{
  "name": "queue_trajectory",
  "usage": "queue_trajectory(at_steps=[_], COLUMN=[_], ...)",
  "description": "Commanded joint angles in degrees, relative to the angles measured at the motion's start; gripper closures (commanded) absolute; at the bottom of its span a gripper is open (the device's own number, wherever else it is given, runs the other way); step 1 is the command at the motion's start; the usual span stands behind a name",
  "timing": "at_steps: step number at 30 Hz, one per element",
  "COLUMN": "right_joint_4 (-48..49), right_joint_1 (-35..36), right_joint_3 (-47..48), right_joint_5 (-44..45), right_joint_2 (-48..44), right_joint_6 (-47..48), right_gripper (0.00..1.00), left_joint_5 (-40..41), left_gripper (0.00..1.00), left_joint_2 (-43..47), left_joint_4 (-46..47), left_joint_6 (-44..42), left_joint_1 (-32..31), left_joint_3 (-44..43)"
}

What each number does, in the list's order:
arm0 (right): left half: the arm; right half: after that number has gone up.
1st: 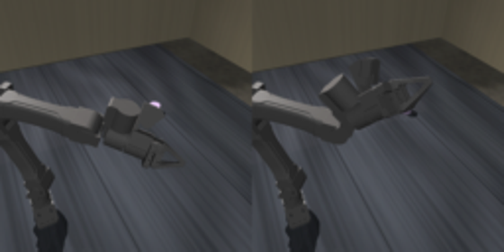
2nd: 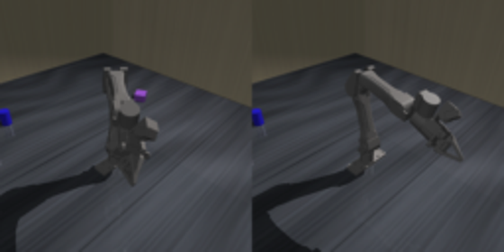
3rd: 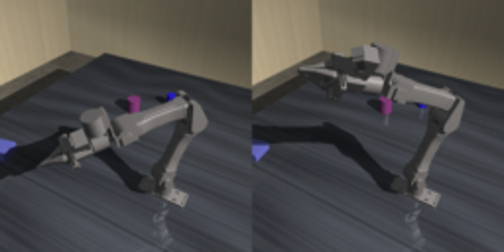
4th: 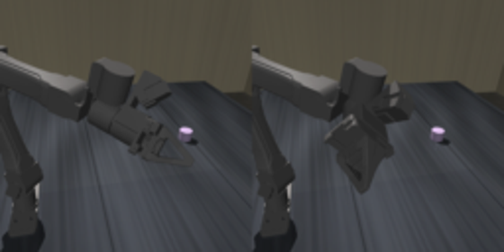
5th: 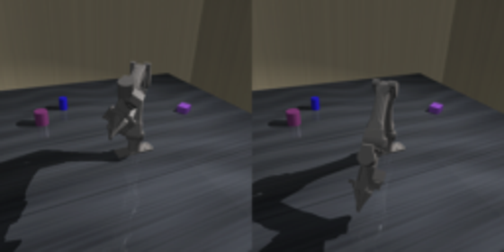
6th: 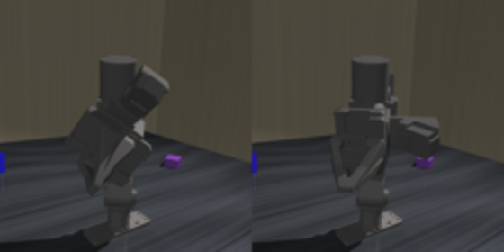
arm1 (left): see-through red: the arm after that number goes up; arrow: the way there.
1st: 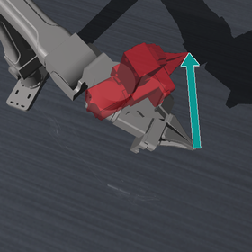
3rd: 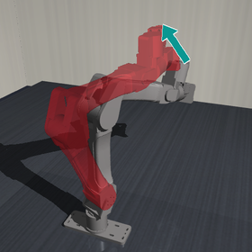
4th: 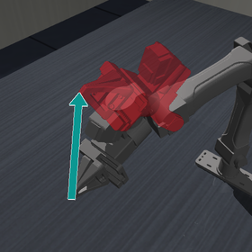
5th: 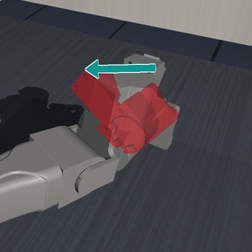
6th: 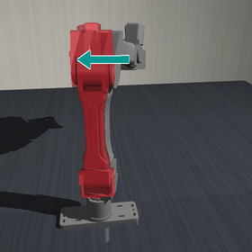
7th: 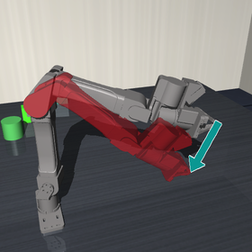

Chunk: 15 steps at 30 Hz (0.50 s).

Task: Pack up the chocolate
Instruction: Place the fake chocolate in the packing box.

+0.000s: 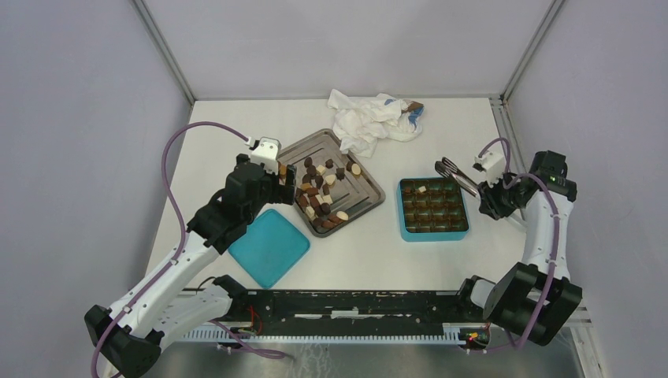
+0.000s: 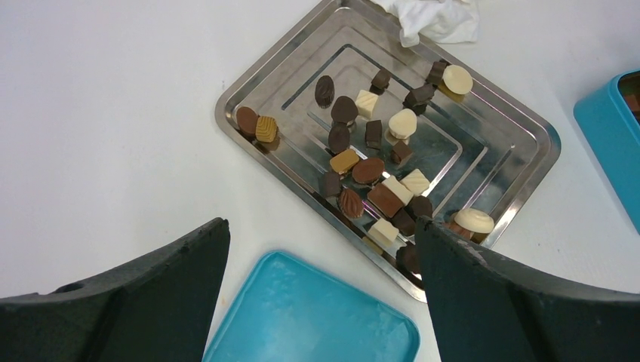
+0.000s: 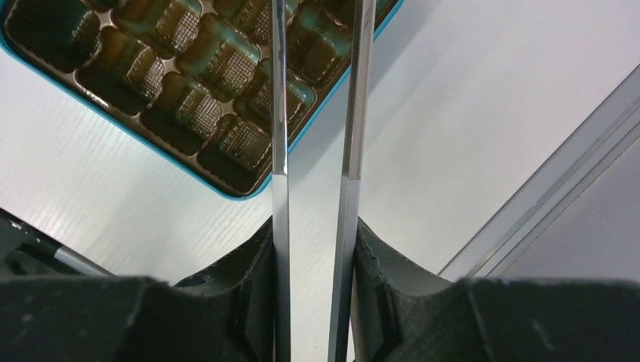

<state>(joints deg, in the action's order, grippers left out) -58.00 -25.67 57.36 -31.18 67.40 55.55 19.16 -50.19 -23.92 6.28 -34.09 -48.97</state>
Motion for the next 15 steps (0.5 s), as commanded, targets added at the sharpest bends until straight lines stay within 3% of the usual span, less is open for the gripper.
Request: queue_trajectory(at_steps=[1, 15], right_joint_4=[-2.4, 1.5], right_joint_1=[-0.8, -0.8], right_joint_3=[-0.2, -3.6], right_joint_5=[0.3, 2.7], right_joint_2=[-0.5, 2.7], right_joint_6=[6.5, 5.7], right_gripper=[0.99, 0.86], left_joint_5=[-0.9, -1.2], left_gripper=[0.03, 0.03], left_joint_2=[0.9, 1.2], left_joint_4=[1.7, 1.7], left_joint_6=[-2.6, -2.5], left_joint_1=[0.3, 0.3], left_joint_3=[-0.3, -0.3])
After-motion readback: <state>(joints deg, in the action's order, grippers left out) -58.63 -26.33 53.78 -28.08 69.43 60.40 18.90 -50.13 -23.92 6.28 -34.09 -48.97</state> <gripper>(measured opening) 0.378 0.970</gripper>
